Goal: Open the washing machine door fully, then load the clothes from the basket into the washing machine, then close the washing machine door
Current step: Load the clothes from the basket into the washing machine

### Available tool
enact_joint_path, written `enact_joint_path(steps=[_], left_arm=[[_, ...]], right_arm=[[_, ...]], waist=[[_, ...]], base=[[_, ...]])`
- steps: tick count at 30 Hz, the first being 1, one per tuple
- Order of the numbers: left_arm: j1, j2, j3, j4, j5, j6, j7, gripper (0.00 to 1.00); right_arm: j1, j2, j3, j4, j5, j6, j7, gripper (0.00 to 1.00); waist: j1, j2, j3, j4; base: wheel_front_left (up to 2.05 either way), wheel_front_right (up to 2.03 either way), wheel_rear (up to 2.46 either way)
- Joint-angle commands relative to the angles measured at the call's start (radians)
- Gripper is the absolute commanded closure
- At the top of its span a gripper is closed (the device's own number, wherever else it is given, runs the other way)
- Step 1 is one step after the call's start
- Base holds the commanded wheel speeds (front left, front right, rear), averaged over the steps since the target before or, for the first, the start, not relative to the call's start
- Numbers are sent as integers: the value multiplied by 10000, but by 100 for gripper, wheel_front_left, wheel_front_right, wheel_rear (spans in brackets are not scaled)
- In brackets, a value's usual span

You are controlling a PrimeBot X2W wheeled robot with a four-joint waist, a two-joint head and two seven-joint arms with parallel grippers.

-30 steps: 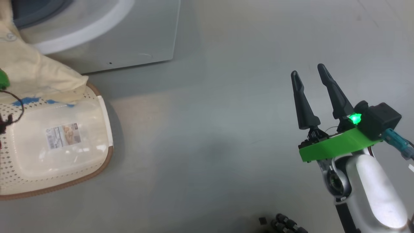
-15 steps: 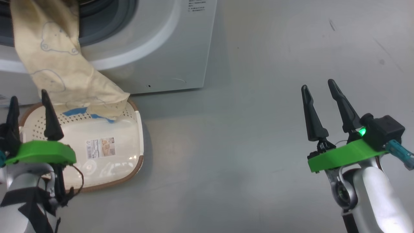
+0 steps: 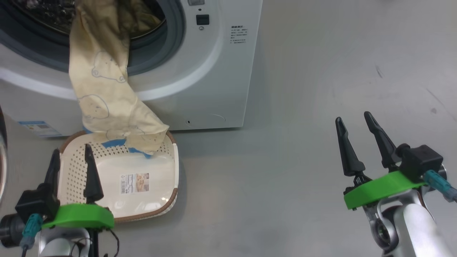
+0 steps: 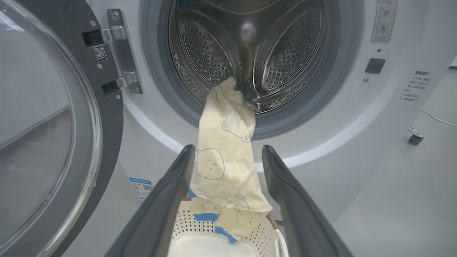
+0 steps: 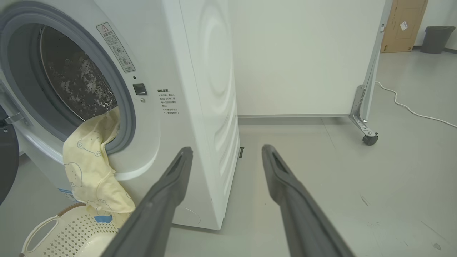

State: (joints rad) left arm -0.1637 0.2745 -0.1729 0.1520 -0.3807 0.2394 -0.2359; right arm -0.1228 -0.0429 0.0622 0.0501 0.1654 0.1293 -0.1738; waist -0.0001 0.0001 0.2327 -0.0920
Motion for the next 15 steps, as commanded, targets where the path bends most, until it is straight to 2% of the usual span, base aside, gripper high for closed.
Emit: enact_joint_path(steps=[1,15], left_arm=[[-4,164,310,-414,59,140,21,0],[476,97,153,-792,-27,297,195,0]], right_arm=[[25,-73,164,-386,-62,14,77,0],[408,-73,215,-600,-97,14,351,0]], waist=[[1,-1,-175,94],[1,-1,-557,149]], base=[[0,0,0],[0,0,0]])
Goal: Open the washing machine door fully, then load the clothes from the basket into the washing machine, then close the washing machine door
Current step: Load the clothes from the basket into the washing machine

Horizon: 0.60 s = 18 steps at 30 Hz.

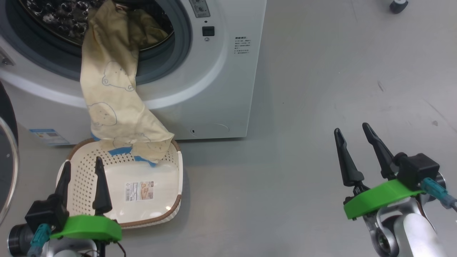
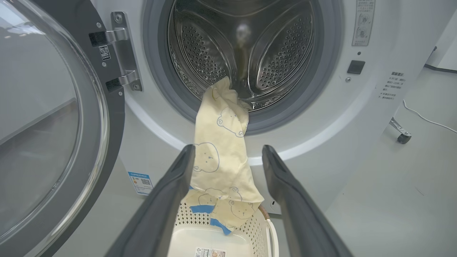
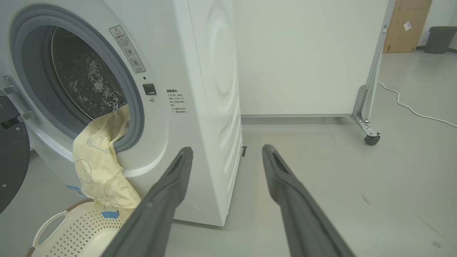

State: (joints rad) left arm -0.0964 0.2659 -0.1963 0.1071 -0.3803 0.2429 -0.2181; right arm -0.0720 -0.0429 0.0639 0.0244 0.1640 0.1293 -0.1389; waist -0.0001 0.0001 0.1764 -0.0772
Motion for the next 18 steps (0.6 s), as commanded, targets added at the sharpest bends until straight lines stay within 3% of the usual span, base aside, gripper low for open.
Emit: enact_joint_path(steps=[1,18], left_arm=[[-199,187,384,-350,-36,267,20,0],[-531,202,306,-260,-182,316,207,0]], right_arm=[[-92,-73,203,-355,-86,14,12,0],[-150,-73,227,-534,-21,14,53,0]], waist=[[1,-1,-3,-1],[1,-1,392,25]], base=[[0,0,0],[0,0,0]])
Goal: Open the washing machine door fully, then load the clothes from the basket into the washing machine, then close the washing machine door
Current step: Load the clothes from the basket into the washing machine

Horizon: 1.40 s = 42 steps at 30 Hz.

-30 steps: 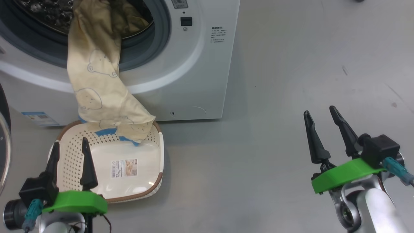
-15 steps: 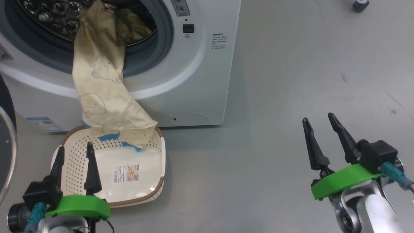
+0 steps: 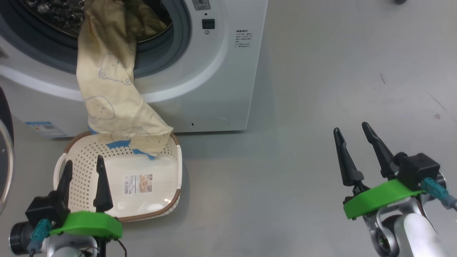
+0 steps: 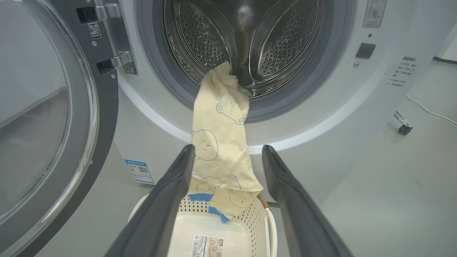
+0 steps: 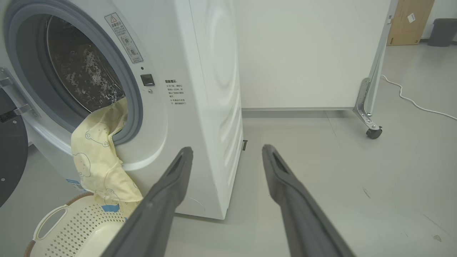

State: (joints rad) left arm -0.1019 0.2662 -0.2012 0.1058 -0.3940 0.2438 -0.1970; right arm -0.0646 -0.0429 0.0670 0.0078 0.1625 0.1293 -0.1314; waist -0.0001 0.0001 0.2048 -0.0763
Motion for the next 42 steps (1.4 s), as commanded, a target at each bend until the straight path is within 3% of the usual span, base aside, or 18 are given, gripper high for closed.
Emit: enact_joint_path(steps=[1,12,22,30,42], left_arm=[[-558,197,346,-205,-54,297,11,0],[-2130,59,216,1195,-324,-124,104,0],[-4162,152,175,3512,-917,-1171,532,0],[-6144,437,364,5954,-1514,-2230,846,0],[-8389,842,719,8727,-2232,-3211,1031,0]], right_arm=[[-251,-73,202,-388,-3,14,-27,0],[-959,-73,373,-391,-16,14,-168,0],[-1830,-73,873,-279,11,14,-407,0],[-2513,-73,1327,-23,290,14,-713,0],[-2992,-73,1640,419,701,14,-1151,0]], waist=[[1,-1,197,27],[1,-1,1536,85],[1,-1,2785,-266],[1,-1,3802,-933],[1,-1,4649,-1735]], base=[[0,0,0],[0,0,0],[0,0,0],[0,0,0],[0,0,0]])
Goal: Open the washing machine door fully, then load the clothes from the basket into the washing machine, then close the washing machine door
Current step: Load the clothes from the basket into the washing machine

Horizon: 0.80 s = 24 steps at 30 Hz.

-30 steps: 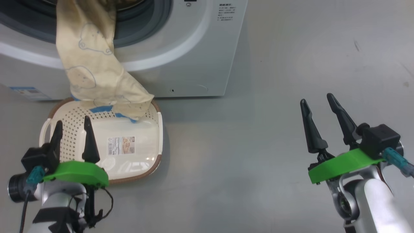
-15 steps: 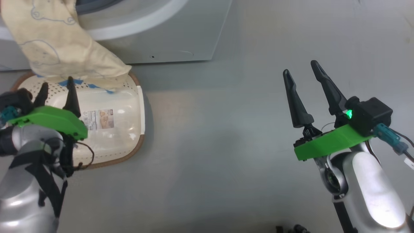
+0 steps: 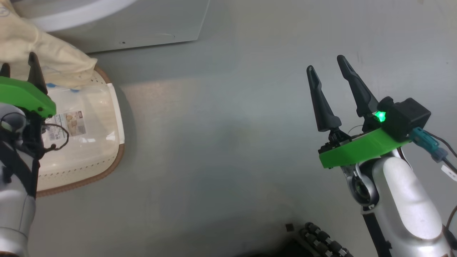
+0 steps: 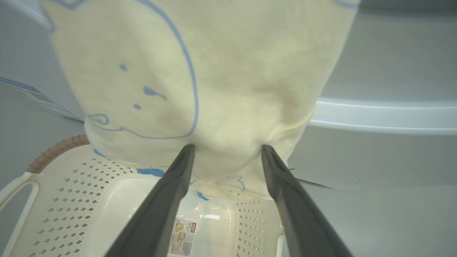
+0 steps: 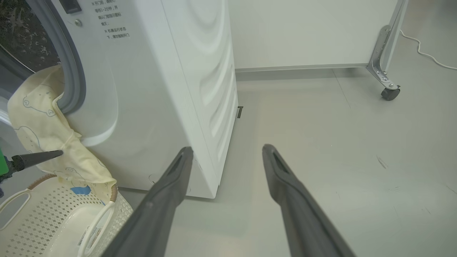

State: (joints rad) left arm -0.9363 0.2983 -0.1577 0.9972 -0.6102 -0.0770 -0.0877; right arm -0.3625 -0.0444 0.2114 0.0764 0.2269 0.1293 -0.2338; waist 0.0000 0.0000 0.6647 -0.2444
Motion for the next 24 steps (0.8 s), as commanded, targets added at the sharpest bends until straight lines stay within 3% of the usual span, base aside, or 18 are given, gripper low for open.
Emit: enact_joint_path(steps=[1,12,13,14,16,24], left_arm=[[-164,542,301,-41,-107,-41,-81,0],[-1051,574,401,1033,-421,-284,-491,0],[-1105,593,392,1117,-421,-291,-525,20],[-1162,618,402,1195,-437,-298,-573,58],[-1263,668,403,1350,-454,-314,-659,100],[-1495,668,218,1817,-343,-326,-858,100]], right_arm=[[-28,-58,213,-243,77,14,-145,0],[-147,-58,385,-110,209,14,-244,0],[-146,-58,400,-100,217,14,-248,0],[-147,-58,419,-92,226,14,-252,0],[-157,-58,468,-80,244,14,-257,0],[-121,-58,420,-34,279,14,-269,0]], waist=[[0,0,73,-81],[0,0,215,-315],[0,0,221,-335],[0,0,229,-358],[0,0,252,-420],[0,0,301,-463]], base=[[0,0,0],[0,0,0],[0,0,0],[0,0,0],[0,0,0],[0,0,0]])
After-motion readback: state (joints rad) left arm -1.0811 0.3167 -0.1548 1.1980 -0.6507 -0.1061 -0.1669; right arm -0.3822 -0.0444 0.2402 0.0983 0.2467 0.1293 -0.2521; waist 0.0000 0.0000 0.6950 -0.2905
